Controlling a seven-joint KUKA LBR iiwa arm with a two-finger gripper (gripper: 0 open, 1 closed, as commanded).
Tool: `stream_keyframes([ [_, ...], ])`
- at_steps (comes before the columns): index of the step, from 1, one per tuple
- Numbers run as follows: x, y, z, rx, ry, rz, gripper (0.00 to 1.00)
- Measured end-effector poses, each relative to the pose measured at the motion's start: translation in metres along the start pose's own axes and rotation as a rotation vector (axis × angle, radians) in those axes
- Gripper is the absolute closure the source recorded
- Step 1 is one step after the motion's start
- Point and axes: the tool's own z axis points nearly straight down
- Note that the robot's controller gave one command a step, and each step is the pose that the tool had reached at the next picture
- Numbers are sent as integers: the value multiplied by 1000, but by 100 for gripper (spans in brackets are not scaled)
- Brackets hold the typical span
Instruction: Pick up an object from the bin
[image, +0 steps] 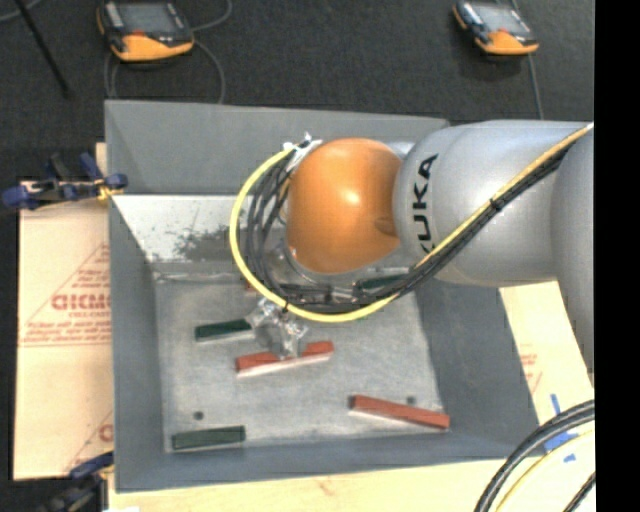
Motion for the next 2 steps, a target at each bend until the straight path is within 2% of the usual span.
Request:
stream_keyframes([
  [1,14,25,-49,4,-4,-124,100],
  [2,14,24,-47,2,-2,-120,0],
])
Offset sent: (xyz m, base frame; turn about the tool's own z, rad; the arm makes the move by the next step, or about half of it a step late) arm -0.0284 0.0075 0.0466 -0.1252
